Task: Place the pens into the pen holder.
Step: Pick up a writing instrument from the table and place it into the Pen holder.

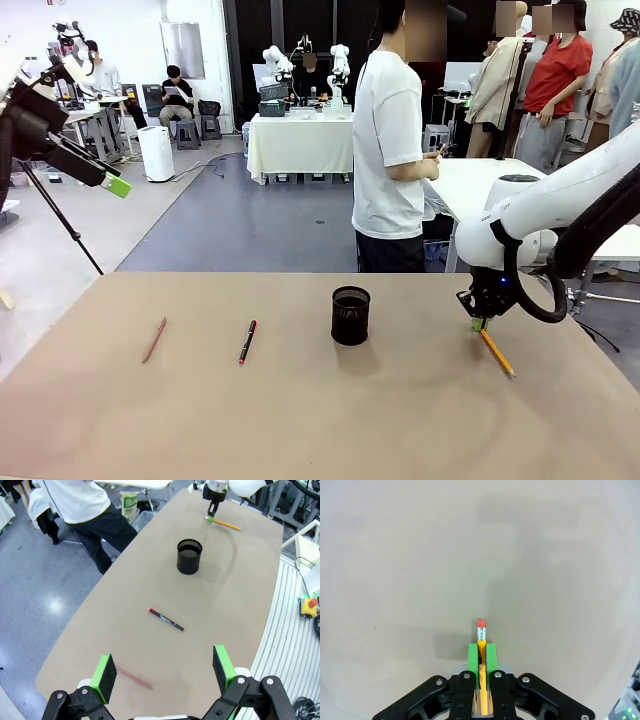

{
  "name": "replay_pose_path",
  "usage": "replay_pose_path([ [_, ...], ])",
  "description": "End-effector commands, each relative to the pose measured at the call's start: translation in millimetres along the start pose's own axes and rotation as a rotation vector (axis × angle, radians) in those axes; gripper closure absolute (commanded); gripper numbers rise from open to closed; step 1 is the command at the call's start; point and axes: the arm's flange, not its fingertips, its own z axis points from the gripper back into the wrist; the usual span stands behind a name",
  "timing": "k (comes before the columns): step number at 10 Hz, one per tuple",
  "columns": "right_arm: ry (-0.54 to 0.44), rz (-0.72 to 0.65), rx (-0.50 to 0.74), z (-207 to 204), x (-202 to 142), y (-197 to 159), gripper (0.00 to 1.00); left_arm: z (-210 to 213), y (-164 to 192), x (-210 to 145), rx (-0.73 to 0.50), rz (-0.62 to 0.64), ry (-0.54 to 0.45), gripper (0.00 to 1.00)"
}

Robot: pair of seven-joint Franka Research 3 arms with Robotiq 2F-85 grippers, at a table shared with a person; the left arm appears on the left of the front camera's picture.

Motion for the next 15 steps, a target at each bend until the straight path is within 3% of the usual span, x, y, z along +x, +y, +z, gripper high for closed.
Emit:
replay_pose_path([
  [1, -0.017, 0.023, 0.065, 18.9, -2.8, -0.6, 1.00, 0.5, -1.9, -0.6, 0.003, -0.003, -0.008, 0.00],
  [4, -0.120, 0.062, 0.338, 81.7, -13.7, -3.1, 1.00, 0.5, -1.9, -0.6, 0.003, -0.003, -0.008, 0.00],
  [9, -0.361, 0.361, 0.829, 175.4, -33.5, -34.2, 1.00, 0.5, -1.9, -0.6, 0.003, -0.003, -0.008, 0.00],
  [13, -0.635, 0.678, 1.034, 223.5, -56.3, -58.7, 1.00, 0.5, -1.9, -0.6, 0.003, -0.003, -0.008, 0.00],
  [15, -0.724, 0.679, 1.059, 234.3, -60.0, -65.5, 1.00, 0.5, -1.9, -0.6, 0.003, -0.003, -0.008, 0.00],
])
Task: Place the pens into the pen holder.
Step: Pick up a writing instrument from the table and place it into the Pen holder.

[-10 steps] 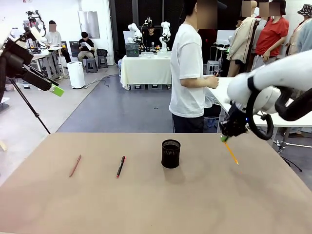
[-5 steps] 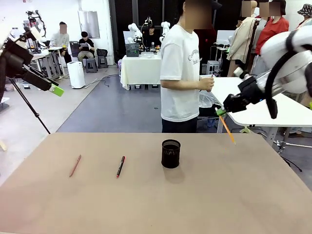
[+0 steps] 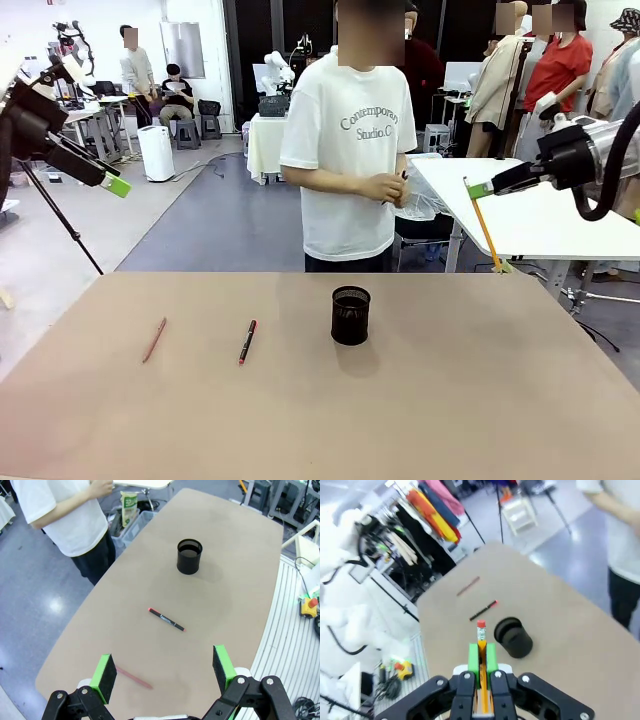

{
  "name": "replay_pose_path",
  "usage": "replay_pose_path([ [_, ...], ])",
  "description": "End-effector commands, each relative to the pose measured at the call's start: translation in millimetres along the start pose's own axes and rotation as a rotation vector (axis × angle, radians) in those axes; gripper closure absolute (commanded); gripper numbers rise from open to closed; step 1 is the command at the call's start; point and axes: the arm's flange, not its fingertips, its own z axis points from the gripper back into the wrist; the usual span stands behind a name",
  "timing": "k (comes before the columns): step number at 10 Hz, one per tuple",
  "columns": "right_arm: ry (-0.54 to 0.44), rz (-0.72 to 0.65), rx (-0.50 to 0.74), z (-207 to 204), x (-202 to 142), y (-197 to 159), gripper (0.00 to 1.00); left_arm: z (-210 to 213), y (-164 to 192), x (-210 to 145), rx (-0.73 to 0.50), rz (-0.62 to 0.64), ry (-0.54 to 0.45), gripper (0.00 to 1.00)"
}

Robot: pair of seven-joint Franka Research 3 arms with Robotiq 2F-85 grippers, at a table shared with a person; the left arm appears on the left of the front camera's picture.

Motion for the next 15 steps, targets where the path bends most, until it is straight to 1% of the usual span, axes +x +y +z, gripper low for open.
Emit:
replay_pose_path([
  [1, -0.025, 0.001, -0.059, -7.4, -2.8, -4.2, 1.00, 0.6, -2.0, -0.5, 0.002, -0.004, -0.008, 0.00],
  [2, 0.000, 0.000, 0.000, 0.0, 0.0, 0.0, 1.00, 0.6, -2.0, -0.5, 0.002, -0.004, -0.008, 0.00],
  [8, -0.004, 0.000, -0.005, 0.0, -0.9, -1.7, 1.00, 0.6, -2.0, -0.5, 0.002, -0.004, -0.008, 0.00],
  [9, -0.077, 0.072, 0.024, 22.3, 4.3, 14.5, 1.00, 0.6, -2.0, -0.5, 0.002, -0.004, -0.008, 0.00],
  [10, -0.125, 0.108, 0.035, 41.4, 10.6, 17.3, 1.00, 0.6, -2.0, -0.5, 0.002, -0.004, -0.008, 0.00],
  [11, -0.174, 0.141, 0.044, 59.9, 17.2, 27.4, 1.00, 0.6, -2.0, -0.5, 0.002, -0.004, -0.008, 0.00],
  [12, -0.231, 0.181, 0.060, 76.8, 26.1, 28.0, 1.00, 0.6, -2.0, -0.5, 0.002, -0.004, -0.008, 0.00],
  [13, -0.284, 0.202, 0.055, 91.8, 26.9, 32.4, 1.00, 0.6, -2.0, -0.5, 0.002, -0.004, -0.008, 0.00],
  [14, -0.324, 0.225, 0.031, 107.6, 24.4, 46.0, 1.00, 0.6, -2.0, -0.5, 0.002, -0.004, -0.008, 0.00],
  [15, -0.352, 0.260, 0.035, 126.4, 30.5, 42.8, 1.00, 0.6, -2.0, -0.5, 0.002, -0.004, -0.008, 0.00],
])
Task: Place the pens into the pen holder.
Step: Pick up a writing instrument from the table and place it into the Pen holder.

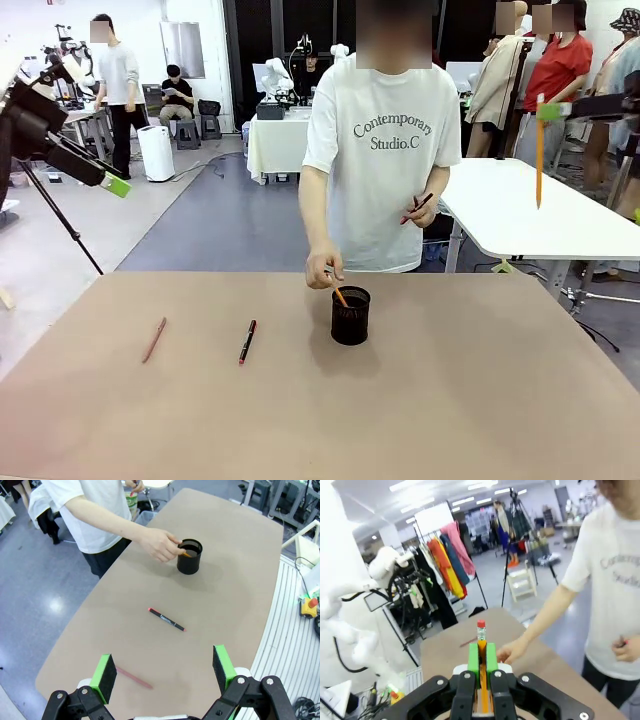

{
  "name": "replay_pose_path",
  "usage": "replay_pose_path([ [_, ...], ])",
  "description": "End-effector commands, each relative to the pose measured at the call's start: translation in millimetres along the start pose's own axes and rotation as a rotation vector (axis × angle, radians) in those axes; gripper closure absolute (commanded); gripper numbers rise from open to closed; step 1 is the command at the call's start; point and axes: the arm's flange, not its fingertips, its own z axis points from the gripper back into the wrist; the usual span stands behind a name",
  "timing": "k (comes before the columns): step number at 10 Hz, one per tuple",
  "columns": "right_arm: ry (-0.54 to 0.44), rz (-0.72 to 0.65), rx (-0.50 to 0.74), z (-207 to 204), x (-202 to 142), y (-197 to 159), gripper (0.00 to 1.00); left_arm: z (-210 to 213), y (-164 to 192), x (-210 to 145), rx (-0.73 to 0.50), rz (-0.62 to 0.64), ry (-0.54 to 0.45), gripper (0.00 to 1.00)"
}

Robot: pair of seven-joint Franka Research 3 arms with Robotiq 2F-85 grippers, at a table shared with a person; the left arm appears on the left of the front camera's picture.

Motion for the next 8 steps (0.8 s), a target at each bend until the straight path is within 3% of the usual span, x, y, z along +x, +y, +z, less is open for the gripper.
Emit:
replay_pose_path([
  [1, -0.081, 0.078, 0.023, 21.7, 8.7, -5.4, 1.00, 0.4, -2.1, -0.4, 0.002, -0.004, -0.008, 0.00],
  [5, -0.128, 0.057, -0.004, 50.9, 9.6, -6.1, 1.00, 0.4, -2.1, -0.4, 0.002, -0.004, -0.008, 0.00],
  [8, -0.097, 0.039, -0.014, 51.7, 4.4, -2.0, 1.00, 0.4, -2.1, -0.4, 0.002, -0.004, -0.008, 0.00],
])
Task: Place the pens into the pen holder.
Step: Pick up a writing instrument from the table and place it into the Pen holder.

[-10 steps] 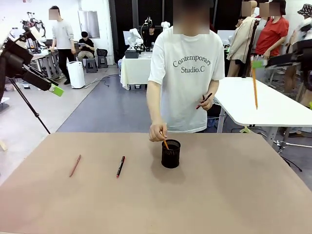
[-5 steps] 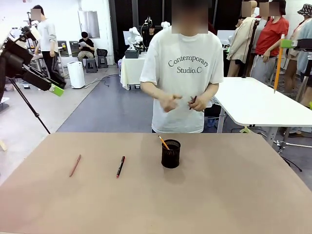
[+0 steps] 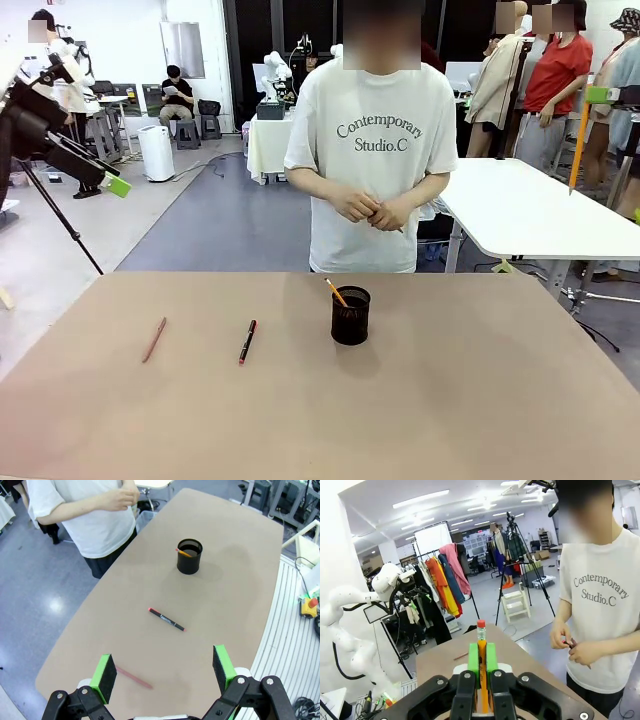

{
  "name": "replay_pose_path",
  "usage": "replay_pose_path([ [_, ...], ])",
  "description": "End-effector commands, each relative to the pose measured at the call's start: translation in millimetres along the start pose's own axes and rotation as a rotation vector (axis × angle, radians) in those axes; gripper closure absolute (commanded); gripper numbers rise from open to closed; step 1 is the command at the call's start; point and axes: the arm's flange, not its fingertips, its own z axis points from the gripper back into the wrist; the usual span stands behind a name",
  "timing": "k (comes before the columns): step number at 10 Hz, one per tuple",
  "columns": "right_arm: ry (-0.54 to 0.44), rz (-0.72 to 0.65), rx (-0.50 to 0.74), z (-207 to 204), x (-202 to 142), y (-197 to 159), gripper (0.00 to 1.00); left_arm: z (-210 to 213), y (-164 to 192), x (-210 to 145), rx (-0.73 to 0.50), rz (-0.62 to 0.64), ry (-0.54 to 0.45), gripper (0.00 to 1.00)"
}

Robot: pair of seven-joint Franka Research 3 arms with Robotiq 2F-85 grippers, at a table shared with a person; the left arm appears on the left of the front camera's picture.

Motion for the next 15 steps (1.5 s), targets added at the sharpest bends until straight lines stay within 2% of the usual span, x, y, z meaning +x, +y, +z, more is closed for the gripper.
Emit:
replay_pose_path([
  [1, -0.002, 0.010, 0.000, 0.3, 4.0, 4.9, 1.00, 0.4, -2.1, -0.4, 0.002, -0.004, -0.008, 0.00],
  [15, -0.002, 0.010, 0.000, 0.3, 4.0, 4.9, 1.00, 0.4, -2.1, -0.4, 0.002, -0.004, -0.008, 0.00],
])
